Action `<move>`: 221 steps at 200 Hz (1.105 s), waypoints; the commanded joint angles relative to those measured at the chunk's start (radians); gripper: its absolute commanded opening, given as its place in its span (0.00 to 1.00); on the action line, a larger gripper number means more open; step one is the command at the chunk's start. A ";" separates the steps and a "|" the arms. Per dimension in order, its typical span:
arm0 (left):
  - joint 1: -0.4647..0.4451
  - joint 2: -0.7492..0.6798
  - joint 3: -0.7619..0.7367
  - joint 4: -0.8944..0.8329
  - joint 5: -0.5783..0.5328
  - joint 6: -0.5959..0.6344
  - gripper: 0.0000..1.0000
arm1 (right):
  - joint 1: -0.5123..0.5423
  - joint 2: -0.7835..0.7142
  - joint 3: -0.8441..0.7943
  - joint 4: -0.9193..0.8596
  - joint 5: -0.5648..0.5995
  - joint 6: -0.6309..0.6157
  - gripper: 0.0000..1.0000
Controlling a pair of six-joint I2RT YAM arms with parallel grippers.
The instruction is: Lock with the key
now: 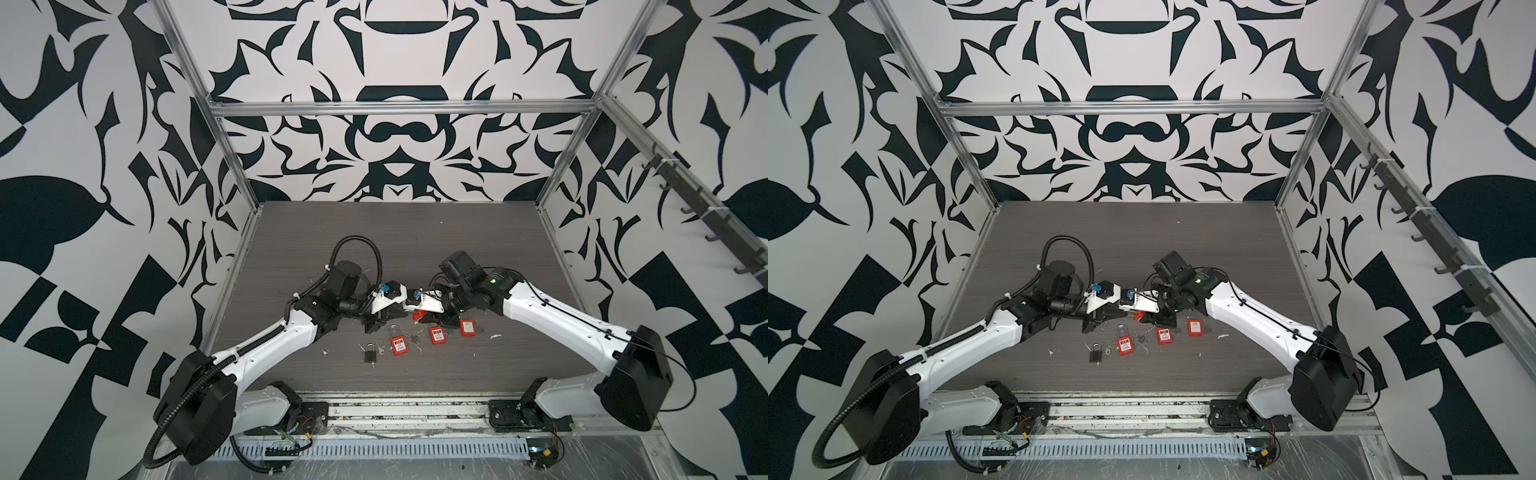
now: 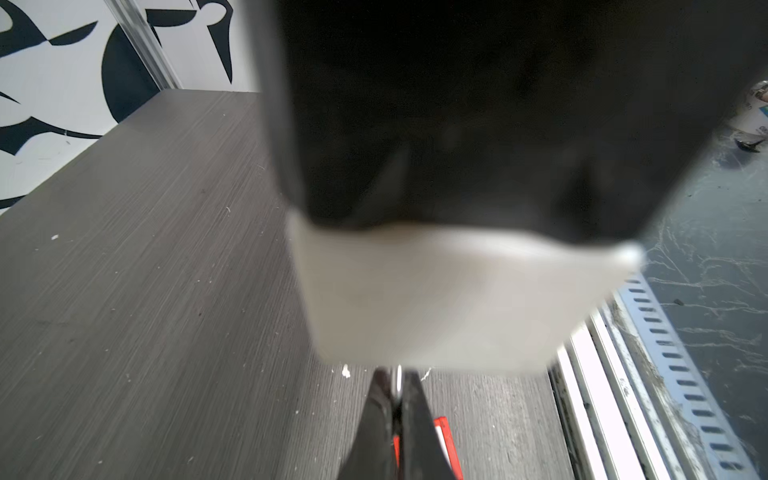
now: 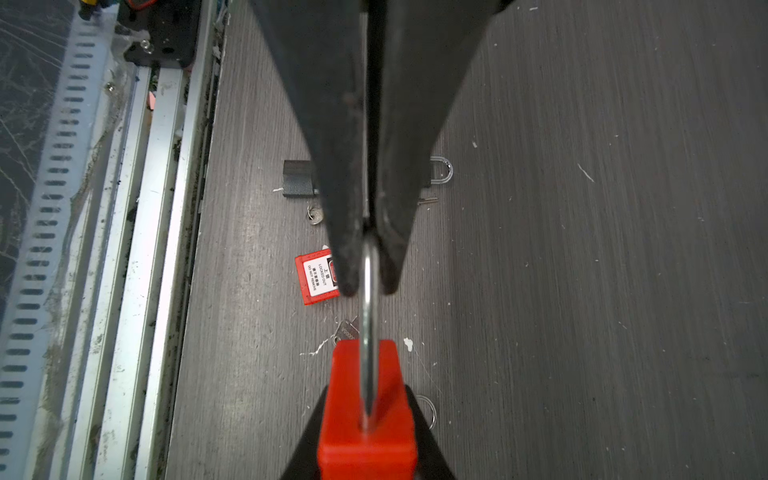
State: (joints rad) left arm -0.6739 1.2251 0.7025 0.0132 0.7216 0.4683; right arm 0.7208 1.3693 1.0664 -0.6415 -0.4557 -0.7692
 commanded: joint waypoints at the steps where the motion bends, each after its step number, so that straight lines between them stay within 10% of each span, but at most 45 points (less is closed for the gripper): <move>1: -0.055 0.011 -0.012 0.075 0.114 -0.052 0.00 | 0.042 0.003 0.069 0.294 -0.143 0.015 0.20; 43: -0.048 -0.003 -0.077 0.232 0.077 -0.093 0.00 | 0.042 0.026 0.148 0.238 -0.214 0.106 0.24; 100: 0.049 -0.051 -0.064 0.224 0.129 -0.093 0.00 | 0.022 -0.021 0.146 0.025 -0.104 0.159 0.57; 151: 0.068 -0.057 -0.054 0.205 0.150 -0.086 0.00 | -0.033 -0.153 0.105 0.076 -0.153 0.274 0.57; 221: 0.071 -0.077 -0.011 0.097 0.131 -0.038 0.00 | -0.172 -0.118 0.253 -0.389 -0.161 0.097 0.51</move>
State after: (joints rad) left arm -0.6086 1.1706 0.6392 0.1650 0.8341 0.3962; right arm 0.5739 1.2293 1.2613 -0.8314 -0.6136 -0.5835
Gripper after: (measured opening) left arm 0.059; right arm 0.510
